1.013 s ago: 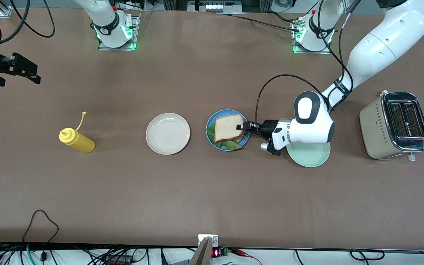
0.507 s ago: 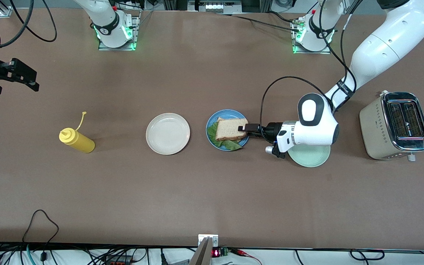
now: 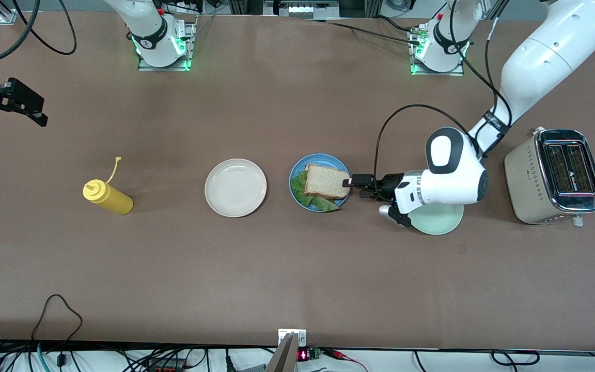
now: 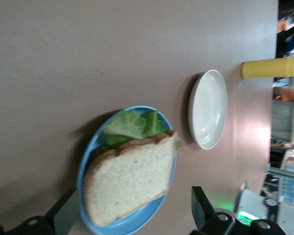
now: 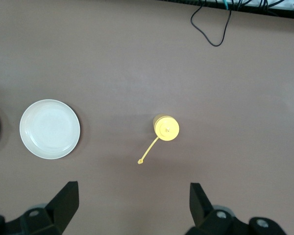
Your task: Make sandwich in blue plate with both arms
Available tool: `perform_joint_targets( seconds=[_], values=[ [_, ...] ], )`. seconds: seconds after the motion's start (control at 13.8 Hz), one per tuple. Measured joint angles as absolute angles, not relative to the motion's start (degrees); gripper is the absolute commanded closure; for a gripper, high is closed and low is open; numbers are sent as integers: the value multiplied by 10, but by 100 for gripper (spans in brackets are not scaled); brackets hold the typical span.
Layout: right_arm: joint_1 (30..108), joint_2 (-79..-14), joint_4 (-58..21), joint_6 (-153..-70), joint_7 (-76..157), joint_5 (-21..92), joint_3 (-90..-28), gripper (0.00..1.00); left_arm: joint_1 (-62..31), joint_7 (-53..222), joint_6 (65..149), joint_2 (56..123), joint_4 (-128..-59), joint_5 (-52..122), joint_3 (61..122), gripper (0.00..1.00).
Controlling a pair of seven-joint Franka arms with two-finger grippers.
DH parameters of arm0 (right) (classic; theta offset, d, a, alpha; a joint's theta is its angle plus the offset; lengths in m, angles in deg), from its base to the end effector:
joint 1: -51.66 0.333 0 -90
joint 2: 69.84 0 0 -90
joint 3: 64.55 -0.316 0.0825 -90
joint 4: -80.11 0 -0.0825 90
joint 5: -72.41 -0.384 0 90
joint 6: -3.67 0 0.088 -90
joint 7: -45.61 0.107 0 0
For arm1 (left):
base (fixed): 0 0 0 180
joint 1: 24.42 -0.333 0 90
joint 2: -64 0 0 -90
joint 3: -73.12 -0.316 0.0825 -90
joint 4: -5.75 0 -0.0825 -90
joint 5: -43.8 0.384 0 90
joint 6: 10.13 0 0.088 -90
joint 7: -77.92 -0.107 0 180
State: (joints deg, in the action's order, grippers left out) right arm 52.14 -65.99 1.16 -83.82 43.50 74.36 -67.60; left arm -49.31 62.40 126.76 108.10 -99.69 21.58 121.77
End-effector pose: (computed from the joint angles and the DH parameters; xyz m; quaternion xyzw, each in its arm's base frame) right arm 0.5698 0.0301 0.6734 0.9979 0.0476 0.0411 0.0147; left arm 0.6082 -0.2215 0.2348 0.9129 -0.1046 -0.0442 0.3921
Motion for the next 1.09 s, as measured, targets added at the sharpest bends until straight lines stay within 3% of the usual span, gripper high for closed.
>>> perform_joint_targets(
  seconds=[0.36,0.65,1.09],
  values=[
    [507,-655,14,-839,435,737,-675,0,-497,625,1164,1005,-983,359,1150,0],
    [496,-653,14,-841,435,731,-675,0,-498,658,1116,995,-967,482,1121,0],
    [495,-653,14,-841,436,729,-675,0,-498,697,893,966,-837,581,1112,0]
  ],
)
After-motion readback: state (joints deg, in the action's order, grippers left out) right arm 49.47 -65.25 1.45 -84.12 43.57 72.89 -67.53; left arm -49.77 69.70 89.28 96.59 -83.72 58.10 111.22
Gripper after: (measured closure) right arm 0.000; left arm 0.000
